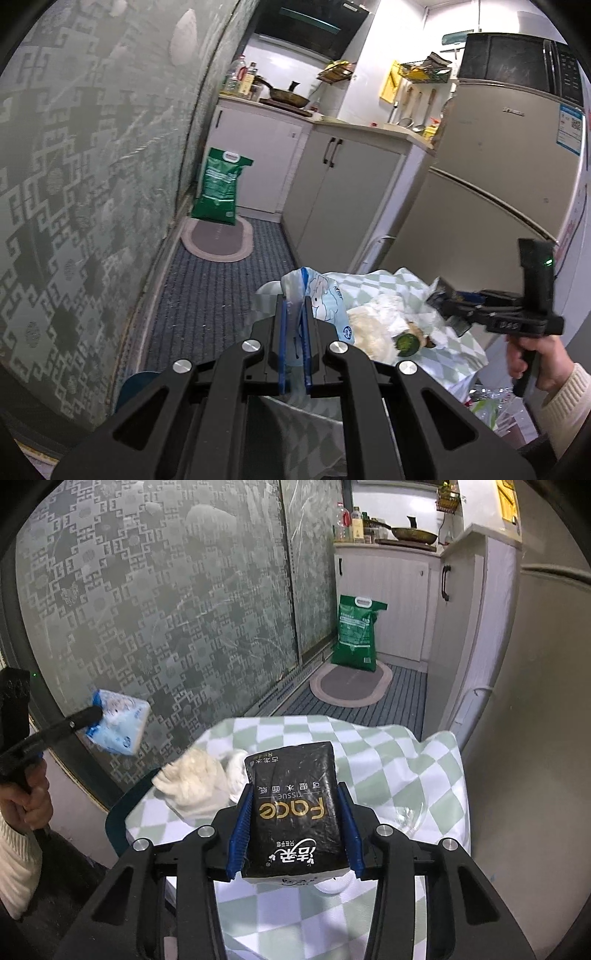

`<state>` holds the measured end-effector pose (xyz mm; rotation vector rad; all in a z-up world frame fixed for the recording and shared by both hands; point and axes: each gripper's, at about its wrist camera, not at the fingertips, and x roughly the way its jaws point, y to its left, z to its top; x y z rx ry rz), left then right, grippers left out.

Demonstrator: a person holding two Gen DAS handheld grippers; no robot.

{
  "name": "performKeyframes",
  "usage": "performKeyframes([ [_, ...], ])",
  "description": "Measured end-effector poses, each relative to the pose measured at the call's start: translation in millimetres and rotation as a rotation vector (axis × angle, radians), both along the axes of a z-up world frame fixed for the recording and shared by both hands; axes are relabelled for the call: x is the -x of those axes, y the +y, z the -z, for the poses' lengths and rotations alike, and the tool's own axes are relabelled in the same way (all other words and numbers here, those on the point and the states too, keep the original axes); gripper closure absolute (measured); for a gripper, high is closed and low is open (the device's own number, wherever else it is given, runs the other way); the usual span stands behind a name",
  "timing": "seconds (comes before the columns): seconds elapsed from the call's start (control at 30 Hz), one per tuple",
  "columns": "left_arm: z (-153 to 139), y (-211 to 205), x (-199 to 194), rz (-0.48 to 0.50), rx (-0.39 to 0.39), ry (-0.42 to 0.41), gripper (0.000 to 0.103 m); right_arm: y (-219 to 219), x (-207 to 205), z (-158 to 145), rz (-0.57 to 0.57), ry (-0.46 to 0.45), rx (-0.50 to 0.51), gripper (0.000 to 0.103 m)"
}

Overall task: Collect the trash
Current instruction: 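Carry both items over the teal bin while the left tool opens, dropping the tissue pack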

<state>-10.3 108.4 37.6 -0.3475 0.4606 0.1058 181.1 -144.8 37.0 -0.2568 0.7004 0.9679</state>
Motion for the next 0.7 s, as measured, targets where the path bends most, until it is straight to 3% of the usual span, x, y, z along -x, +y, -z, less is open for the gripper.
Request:
performKeyframes([
  [0.43,28.2,34.6,15.1,-0.143,-0.028,0.127,0.095,51.8,46.1,-34.9,-0.113,-0.029,-0.057,0.059],
  [0.7,44.7,37.8,26.0,-0.163,-0.067,0.221,0.095,88.9,67.2,-48.7,-0.144,-0.007,-0.067,0.059],
])
